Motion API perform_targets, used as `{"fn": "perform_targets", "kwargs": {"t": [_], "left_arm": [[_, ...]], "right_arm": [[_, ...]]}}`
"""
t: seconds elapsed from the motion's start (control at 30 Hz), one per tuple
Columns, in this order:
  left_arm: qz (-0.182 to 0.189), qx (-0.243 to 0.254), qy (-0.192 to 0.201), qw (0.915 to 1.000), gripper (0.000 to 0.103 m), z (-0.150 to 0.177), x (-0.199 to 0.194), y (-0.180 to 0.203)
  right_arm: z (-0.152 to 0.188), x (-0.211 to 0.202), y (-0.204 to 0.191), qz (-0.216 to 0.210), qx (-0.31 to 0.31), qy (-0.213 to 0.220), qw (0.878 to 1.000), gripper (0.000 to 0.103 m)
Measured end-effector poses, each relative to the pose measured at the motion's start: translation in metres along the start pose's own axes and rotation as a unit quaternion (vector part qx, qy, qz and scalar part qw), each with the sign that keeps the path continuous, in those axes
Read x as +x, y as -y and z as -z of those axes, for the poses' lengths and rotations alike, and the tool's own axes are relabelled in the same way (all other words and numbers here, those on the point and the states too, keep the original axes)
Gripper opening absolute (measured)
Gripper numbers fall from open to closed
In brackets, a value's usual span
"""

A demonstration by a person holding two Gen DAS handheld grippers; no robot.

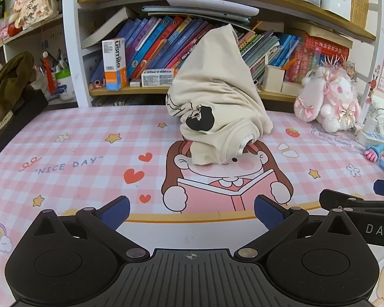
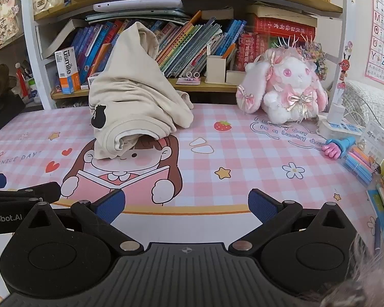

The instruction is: Fold clothes

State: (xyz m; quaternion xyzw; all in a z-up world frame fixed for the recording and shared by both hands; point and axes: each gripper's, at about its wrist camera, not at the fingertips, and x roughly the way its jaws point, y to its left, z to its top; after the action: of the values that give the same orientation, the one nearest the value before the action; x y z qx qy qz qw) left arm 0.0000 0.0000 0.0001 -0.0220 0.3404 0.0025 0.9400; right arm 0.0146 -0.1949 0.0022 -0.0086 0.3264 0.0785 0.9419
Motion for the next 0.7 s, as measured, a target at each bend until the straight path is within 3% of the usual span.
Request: {"fn": "perform_targets", "kwargs": {"t": [0.7], "left_arm": [[-0.007, -0.003, -0.002, 1.0000, 0.103, 0.0052, -0.0058, -0.0015]], "right_arm": [[0.0034, -0.0057, 0.0000, -0.002, -0.002, 0.001, 1.000, 0.103]]}}
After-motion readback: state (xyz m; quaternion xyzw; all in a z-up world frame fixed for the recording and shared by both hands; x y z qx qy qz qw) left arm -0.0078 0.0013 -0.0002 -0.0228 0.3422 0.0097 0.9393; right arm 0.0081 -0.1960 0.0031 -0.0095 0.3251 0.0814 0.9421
